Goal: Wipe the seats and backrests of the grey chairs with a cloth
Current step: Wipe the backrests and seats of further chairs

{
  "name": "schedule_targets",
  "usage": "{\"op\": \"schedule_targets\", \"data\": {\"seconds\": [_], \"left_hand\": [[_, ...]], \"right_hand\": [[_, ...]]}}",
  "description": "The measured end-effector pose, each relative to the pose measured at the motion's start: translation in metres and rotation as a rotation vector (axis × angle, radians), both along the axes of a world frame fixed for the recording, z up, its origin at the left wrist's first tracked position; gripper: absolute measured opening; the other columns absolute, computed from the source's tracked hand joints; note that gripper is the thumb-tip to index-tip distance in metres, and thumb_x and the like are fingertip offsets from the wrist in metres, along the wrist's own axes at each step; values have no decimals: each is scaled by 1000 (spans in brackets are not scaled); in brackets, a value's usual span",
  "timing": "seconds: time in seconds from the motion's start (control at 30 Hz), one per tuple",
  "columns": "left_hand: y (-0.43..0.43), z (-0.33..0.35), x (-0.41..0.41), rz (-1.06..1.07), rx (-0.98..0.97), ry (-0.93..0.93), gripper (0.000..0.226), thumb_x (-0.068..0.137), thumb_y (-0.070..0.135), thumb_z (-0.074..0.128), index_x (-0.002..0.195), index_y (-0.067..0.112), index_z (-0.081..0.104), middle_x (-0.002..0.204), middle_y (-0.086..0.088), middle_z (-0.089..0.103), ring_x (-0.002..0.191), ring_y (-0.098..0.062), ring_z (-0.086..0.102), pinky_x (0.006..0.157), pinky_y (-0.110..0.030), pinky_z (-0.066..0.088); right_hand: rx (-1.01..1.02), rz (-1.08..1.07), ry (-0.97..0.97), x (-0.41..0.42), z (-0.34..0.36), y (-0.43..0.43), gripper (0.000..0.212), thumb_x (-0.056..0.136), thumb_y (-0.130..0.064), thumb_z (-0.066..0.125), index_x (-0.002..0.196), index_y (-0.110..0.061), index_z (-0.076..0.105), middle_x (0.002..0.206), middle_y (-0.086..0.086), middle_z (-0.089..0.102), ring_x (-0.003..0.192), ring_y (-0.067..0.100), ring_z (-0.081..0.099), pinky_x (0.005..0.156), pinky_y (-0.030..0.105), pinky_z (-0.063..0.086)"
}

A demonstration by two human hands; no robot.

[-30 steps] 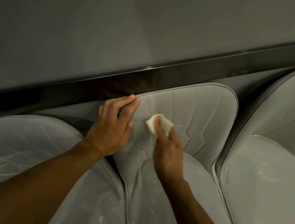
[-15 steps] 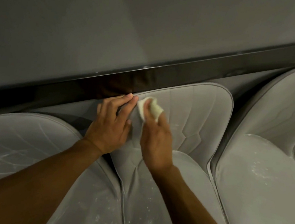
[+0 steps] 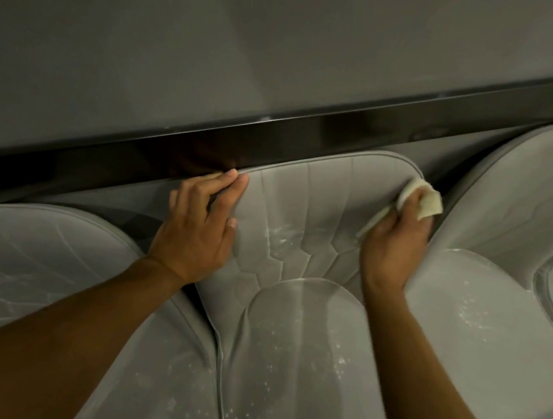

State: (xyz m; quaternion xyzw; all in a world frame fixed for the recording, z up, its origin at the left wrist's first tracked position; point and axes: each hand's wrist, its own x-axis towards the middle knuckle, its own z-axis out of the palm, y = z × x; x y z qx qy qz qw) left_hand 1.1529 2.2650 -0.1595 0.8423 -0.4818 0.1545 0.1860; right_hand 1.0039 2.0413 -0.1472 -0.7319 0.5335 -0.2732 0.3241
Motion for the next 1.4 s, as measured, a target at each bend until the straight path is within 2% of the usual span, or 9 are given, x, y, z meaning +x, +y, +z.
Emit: {"op": "schedule_targets", "data": {"seconds": [0.1, 0.13, 0.17, 0.3, 0.5, 0.73, 0.9, 1.2, 1.4], "left_hand": [[0, -1, 1, -6, 0, -24, 59, 93, 20, 52, 150, 9, 40, 147, -13, 35, 121, -35, 42, 91, -52, 41], [1, -1, 2, -10, -2, -30, 60, 92, 19, 53, 150, 9, 41, 147, -13, 35, 121, -35, 42, 92, -52, 40], [1, -1, 2, -11, -1, -32, 60, 92, 19, 54, 150, 9, 40, 147, -13, 35, 122, -35, 41, 92, -51, 39], [1, -3, 2, 6, 26, -25, 63, 91, 19, 56, 151, 10, 38, 149, -14, 34, 125, -35, 39, 93, -53, 41], [0, -1, 0, 10, 3, -34, 63, 90, 17, 57, 150, 9, 40, 148, -13, 36, 122, -35, 41, 89, -53, 40], [0, -4, 3, -5, 1, -66, 63, 93, 17, 57, 152, 10, 36, 148, -14, 36, 124, -37, 42, 92, -54, 41], [1, -5, 4, -17, -14, -57, 67, 89, 15, 59, 152, 10, 36, 149, -13, 35, 124, -37, 43, 93, -52, 40], [-1, -11, 7, -17, -27, -83, 64, 91, 18, 55, 152, 11, 34, 148, -11, 33, 124, -36, 42, 96, -52, 38], [-1, -11, 8, -37, -33, -65, 61, 93, 20, 50, 151, 11, 33, 147, -11, 33, 123, -36, 42, 93, -50, 38]], "right_hand": [[10, 186, -105, 25, -3, 64, 49, 106, -25, 40, 154, -24, 32, 146, -8, 44, 119, -16, 43, 89, 16, 35], [7, 245, -147, 30, -5, 88, 47, 105, -31, 42, 152, -26, 36, 146, -6, 48, 125, -8, 46, 107, 47, 33], [27, 296, -202, 32, -12, 109, 48, 104, -37, 42, 151, -30, 37, 147, -3, 50, 131, 3, 47, 113, 31, 40], [170, 531, 56, 19, -54, 149, 62, 102, -18, 48, 156, -30, 20, 152, 12, 42, 131, 31, 49, 110, 42, 43], [915, -21, -119, 18, -74, 142, 44, 105, -21, 40, 149, -17, 40, 143, 15, 50, 126, 29, 51, 112, 45, 40], [537, 15, -446, 59, -30, 151, 42, 106, -30, 39, 144, -12, 43, 123, 13, 58, 109, 21, 59, 96, 35, 51], [977, -243, -218, 46, -89, 141, 42, 106, -20, 36, 140, 4, 42, 130, 20, 54, 121, 33, 53, 97, 23, 39], [528, -135, -540, 62, -24, 157, 43, 102, -31, 51, 142, -16, 51, 127, 3, 61, 111, 10, 59, 93, 13, 49], [685, -331, -527, 64, -51, 141, 12, 98, -30, 60, 105, -22, 66, 89, -18, 62, 80, -12, 59, 72, 2, 44]]}}
